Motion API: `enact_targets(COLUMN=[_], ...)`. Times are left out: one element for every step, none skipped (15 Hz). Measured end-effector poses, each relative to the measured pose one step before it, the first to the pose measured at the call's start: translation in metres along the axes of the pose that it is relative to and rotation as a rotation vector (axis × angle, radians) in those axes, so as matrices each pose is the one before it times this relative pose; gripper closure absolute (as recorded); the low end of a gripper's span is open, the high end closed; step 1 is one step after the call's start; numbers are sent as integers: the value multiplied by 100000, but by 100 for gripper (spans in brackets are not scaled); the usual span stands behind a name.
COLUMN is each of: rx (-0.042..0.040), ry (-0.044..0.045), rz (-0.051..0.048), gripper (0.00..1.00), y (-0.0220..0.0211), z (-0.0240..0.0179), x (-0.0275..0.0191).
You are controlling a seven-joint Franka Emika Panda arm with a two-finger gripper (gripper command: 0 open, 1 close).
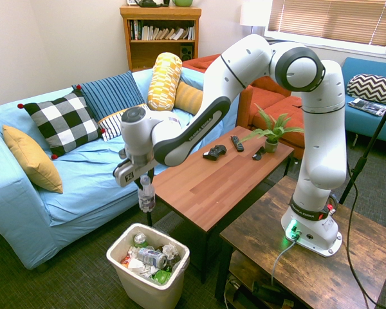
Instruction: Throw the bottle in the trash bin
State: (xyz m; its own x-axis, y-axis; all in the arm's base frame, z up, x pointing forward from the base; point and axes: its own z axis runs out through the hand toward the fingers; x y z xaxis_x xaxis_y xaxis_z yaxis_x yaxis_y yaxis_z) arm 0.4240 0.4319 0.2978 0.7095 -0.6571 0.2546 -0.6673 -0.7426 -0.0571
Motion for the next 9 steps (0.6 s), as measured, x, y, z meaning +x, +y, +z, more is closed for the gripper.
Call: enact_targets(rx=[-921,-1200,-1280,-1310,-1182,-957,-722,-580,-318], ry=[338,640,1444,2130,1816,1471,1073,566,518], rz=[-2422,-2111,-2178,-1727,-829,-319,-27,149,174], gripper=[100,100,100,100,100,100,0,0,0], y=[-204,-159,-108,-131,-198,-373,-468,-494,-442], z=[1575,1500,1541,1556,1480,1318,1108,946,712], x=[-2222,-1857,-1524,-1064,-665,-263,-62,-56,-29])
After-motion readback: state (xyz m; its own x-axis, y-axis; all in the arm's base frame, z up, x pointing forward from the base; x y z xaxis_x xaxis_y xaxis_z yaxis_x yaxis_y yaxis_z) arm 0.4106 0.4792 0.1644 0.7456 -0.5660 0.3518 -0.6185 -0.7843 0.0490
